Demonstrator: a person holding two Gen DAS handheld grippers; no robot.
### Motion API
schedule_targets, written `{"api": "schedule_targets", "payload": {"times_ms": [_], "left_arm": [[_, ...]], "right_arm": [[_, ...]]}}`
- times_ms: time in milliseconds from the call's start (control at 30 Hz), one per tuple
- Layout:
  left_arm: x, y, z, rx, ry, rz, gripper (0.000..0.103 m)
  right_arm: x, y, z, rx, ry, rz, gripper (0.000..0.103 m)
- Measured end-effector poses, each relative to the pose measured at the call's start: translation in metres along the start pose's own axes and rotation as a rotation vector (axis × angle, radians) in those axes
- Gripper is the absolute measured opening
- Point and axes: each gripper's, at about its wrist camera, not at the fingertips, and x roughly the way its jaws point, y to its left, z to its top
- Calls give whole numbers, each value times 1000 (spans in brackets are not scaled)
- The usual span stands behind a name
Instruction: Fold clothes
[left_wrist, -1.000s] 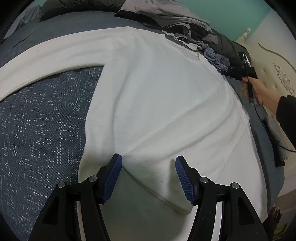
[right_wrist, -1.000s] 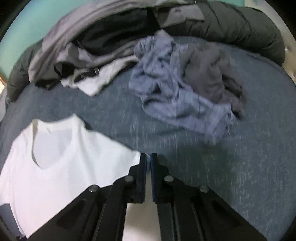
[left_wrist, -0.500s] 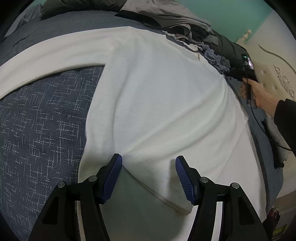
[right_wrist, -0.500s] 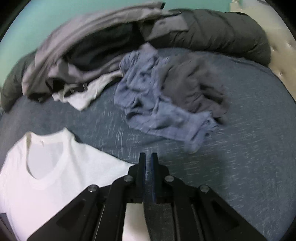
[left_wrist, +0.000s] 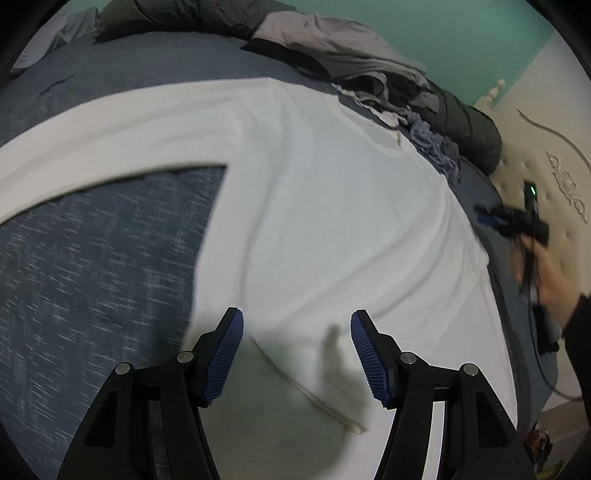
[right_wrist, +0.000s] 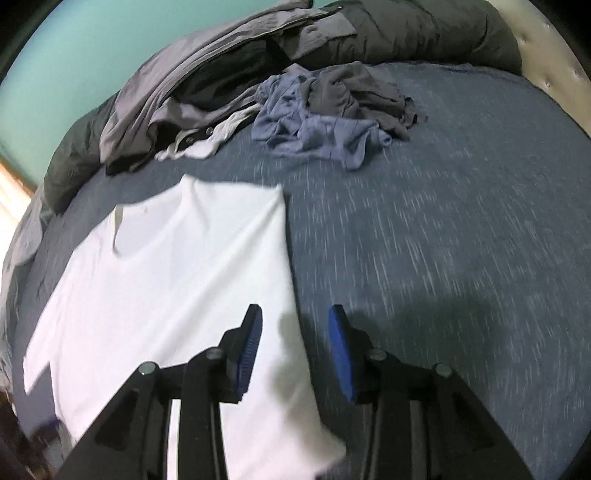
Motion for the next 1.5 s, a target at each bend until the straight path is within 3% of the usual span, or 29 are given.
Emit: {"api": "schedule_targets", "payload": {"times_ms": [133, 333, 467, 567, 667, 867, 1167, 1367, 1500], "left_arm": [[3, 12, 6, -6, 0, 25, 64], [16, 11, 3, 17, 36, 1, 62], [16, 3, 1, 64, 51, -12, 40], [18, 3, -1, 77, 62, -21, 28], [18, 2, -2, 86, 63, -18, 23], [12, 3, -1, 87, 49, -2, 22], [3, 27, 2, 17, 43, 36, 23], [-1, 49, 10, -96, 25, -35, 23], [0, 53, 21, -112, 5, -59, 22]], "right_arm": [[-5, 17, -16, -56, 9, -5, 38], [0, 76, -14, -170, 77, 95, 41], [12, 113, -12, -211, 131, 138, 42], [23, 137, -16, -253, 160, 128, 42], [34, 153, -18, -279, 179, 121, 42], [56, 166, -22, -262, 224, 54, 42], [53, 162, -28, -237, 222, 56, 42], [44, 160, -32, -219, 212, 82, 42], [38, 158, -32, -206, 199, 94, 42]]}}
